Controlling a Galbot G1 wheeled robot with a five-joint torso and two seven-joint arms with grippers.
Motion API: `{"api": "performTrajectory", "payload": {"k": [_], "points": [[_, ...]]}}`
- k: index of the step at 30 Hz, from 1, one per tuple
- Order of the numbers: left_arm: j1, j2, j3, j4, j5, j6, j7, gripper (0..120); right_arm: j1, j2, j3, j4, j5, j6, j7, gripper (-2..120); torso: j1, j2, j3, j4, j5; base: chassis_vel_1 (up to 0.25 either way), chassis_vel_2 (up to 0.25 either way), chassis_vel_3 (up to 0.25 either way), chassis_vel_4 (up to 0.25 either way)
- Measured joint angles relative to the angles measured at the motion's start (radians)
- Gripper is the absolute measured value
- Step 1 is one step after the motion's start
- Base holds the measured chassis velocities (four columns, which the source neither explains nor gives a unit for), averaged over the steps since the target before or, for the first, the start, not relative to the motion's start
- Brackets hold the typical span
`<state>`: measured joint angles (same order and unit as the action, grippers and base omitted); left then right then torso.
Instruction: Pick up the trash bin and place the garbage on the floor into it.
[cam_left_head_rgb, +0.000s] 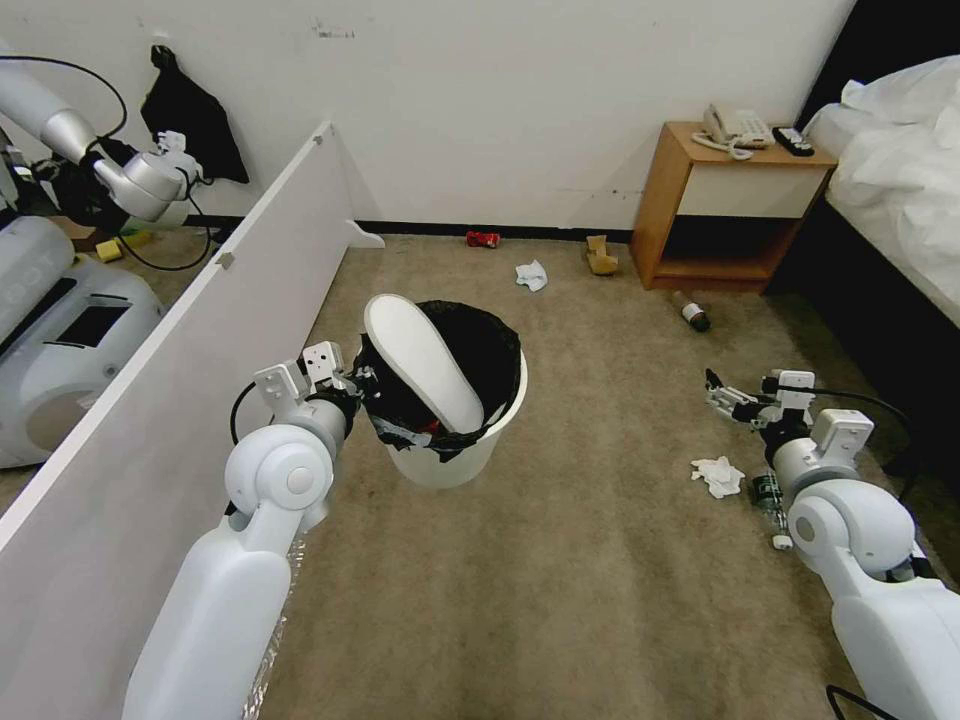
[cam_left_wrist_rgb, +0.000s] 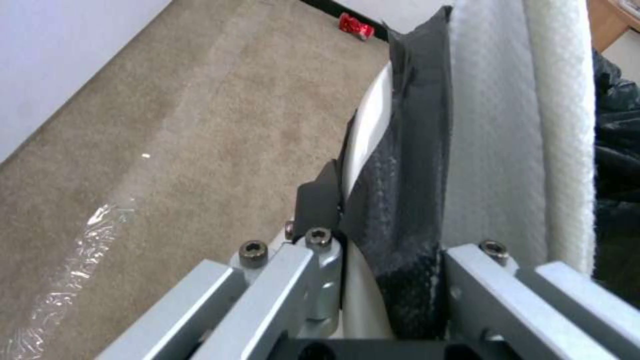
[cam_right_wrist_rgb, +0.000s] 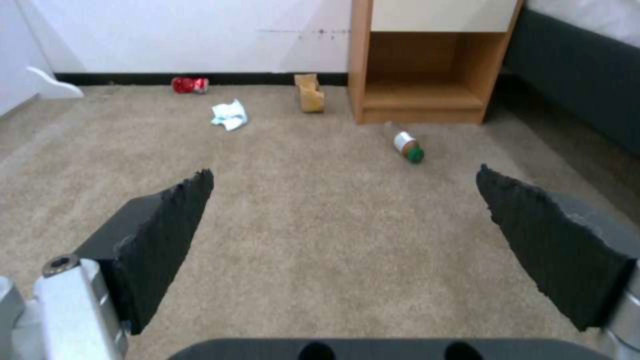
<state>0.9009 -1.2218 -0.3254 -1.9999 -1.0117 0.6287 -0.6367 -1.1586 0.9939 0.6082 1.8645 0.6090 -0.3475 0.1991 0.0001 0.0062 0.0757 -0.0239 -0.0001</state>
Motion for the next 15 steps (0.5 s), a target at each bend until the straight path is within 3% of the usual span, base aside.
{"api": "performTrajectory", "payload": {"k": [15], "points": [[0.003, -0.007, 0.004, -0.004, -0.032, -0.001, -0.013, 4, 0.002, 0.001, -0.008, -0.006, -0.008, 0.040, -0.008, 100, 0.000, 0.000, 0.000, -0.0004, 0.0003, -0.037, -0.046, 0.037, 0.042]]}}
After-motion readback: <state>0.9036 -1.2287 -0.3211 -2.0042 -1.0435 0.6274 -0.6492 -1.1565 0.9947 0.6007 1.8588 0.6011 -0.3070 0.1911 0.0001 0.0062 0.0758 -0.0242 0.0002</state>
